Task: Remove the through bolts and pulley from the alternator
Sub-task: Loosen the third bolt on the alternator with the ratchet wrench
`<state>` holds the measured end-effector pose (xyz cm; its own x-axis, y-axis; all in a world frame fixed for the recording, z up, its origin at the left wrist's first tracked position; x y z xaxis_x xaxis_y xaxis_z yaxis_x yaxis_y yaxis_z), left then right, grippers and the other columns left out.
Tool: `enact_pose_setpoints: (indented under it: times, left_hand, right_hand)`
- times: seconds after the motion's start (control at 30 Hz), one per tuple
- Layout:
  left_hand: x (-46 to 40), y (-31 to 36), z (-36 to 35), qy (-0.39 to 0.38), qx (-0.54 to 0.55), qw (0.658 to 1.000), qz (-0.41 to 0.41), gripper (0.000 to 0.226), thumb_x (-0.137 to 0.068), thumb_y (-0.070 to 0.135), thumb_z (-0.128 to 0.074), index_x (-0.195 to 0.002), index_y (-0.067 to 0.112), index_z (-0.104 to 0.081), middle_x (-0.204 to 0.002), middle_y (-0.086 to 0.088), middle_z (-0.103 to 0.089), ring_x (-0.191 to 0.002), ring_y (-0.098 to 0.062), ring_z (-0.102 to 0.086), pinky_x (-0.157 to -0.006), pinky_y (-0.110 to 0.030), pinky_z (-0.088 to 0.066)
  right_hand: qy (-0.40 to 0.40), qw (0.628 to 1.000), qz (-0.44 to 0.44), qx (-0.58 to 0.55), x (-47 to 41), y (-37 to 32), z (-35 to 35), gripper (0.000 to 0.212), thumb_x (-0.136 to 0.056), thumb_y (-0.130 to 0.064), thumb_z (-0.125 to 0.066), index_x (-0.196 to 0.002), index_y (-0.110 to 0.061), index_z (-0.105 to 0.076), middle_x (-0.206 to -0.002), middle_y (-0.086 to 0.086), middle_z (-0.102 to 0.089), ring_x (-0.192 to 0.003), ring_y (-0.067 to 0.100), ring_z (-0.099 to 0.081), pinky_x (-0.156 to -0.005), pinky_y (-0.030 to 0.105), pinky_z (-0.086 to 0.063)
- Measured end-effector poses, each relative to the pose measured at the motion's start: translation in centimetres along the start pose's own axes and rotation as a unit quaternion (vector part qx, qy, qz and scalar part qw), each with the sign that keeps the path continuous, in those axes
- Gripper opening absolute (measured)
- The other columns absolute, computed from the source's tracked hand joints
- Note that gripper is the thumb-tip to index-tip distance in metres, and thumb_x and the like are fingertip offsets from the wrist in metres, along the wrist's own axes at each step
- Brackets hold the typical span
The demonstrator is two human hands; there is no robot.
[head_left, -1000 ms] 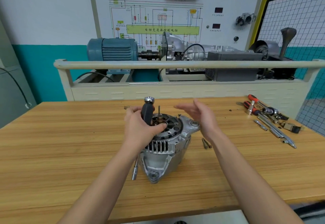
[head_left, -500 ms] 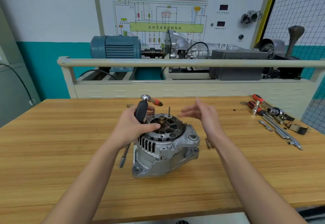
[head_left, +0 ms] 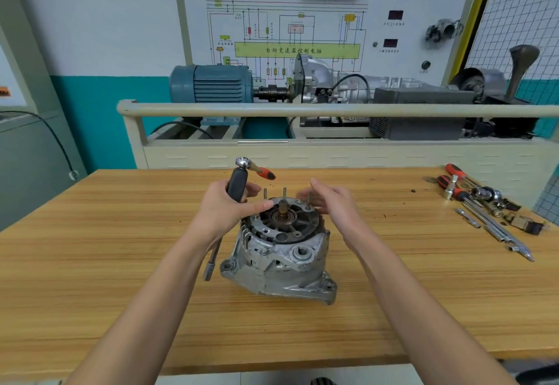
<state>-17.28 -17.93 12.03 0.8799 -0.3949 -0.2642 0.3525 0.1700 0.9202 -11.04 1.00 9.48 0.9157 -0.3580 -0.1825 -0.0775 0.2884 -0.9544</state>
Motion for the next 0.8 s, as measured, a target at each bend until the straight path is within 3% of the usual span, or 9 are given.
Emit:
enact_pose_setpoints:
  times: [0.07, 0.17, 0.23, 0.33, 0.5, 0.8]
  left_hand:
    - [0.1, 0.3, 0.4, 0.024, 0.026, 0.999, -0.011, 0.031, -0.066, 0.033, -0.081, -0.072, 0.009, -0.063, -0.093, -0.02, -0.067, -0.087, -0.025, -0.064, -0.081, -0.035, -0.052]
    - [0.6, 2.4, 1.3, 0.07, 0.067, 0.994, -0.044, 0.031, -0.086, 0.036, -0.066, -0.082, 0.005, -0.066, -0.079, -0.006, -0.064, -0.077, -0.016, -0.06, -0.075, -0.029, -0.052]
    - [0.8, 4.7, 1.6, 0.062, 0.126, 0.987, -0.075, 0.028, -0.091, 0.03, -0.061, -0.072, 0.011, -0.059, -0.065, 0.001, -0.058, -0.061, -0.012, -0.057, -0.058, -0.023, -0.053]
    - [0.9, 7.9, 1.2, 0.033, 0.225, 0.967, -0.11, 0.034, -0.095, 0.027, -0.057, -0.067, 0.018, -0.042, -0.054, 0.002, -0.036, -0.04, -0.009, -0.031, -0.038, -0.019, -0.031]
    - [0.7, 10.4, -0.7, 0.006, 0.284, 0.948, -0.141, 0.039, -0.098, 0.023, -0.054, -0.064, 0.018, -0.035, -0.048, 0.005, -0.027, -0.037, -0.007, -0.021, -0.036, -0.018, -0.021]
    - [0.7, 8.2, -2.2, 0.007, 0.277, 0.953, -0.12, 0.042, -0.097, 0.018, -0.054, -0.06, 0.016, -0.034, -0.045, 0.009, -0.028, -0.036, -0.007, -0.022, -0.036, -0.017, -0.022]
  right_hand:
    - [-0.02, 0.999, 0.007, -0.029, 0.1, -0.2, -0.9, 0.037, -0.079, -0.053, -0.06, -0.103, -0.027, -0.068, -0.119, -0.005, -0.066, -0.115, 0.017, -0.057, -0.104, 0.041, -0.041]
    - [-0.074, 0.996, -0.01, -0.041, 0.4, 0.7, -2.7, 0.055, -0.057, -0.056, -0.075, -0.105, -0.031, -0.068, -0.112, -0.006, -0.068, -0.107, 0.017, -0.063, -0.09, 0.032, -0.05]
    - [-0.07, 0.996, -0.021, -0.045, 0.1, 1.0, -2.7, 0.06, -0.05, -0.056, -0.079, -0.103, -0.03, -0.069, -0.106, -0.007, -0.07, -0.102, 0.016, -0.066, -0.089, 0.032, -0.052]
    - [-0.081, 0.996, -0.019, 0.001, -0.3, 0.8, -2.7, 0.073, -0.044, -0.061, -0.078, -0.109, -0.029, -0.068, -0.112, -0.01, -0.067, -0.106, 0.012, -0.062, -0.093, 0.031, -0.049]
    - [-0.092, 0.995, -0.026, 0.03, -0.3, 0.7, -2.9, 0.088, -0.04, -0.058, -0.083, -0.12, -0.026, -0.065, -0.121, -0.007, -0.065, -0.112, 0.015, -0.06, -0.102, 0.041, -0.046]
    - [-0.084, 0.996, -0.026, 0.005, -0.4, 0.9, -3.0, 0.086, -0.038, -0.055, -0.085, -0.117, -0.026, -0.068, -0.118, -0.006, -0.067, -0.112, 0.016, -0.062, -0.103, 0.044, -0.046]
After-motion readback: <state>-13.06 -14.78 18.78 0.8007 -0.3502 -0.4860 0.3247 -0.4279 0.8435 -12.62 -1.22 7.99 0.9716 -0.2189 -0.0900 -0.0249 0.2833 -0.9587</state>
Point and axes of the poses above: each hand's wrist, its own x-axis away from the middle knuckle, its own z-axis out of the back of the hand, y = z × x, the point moved 9 cm from there along -x, towards the middle knuckle
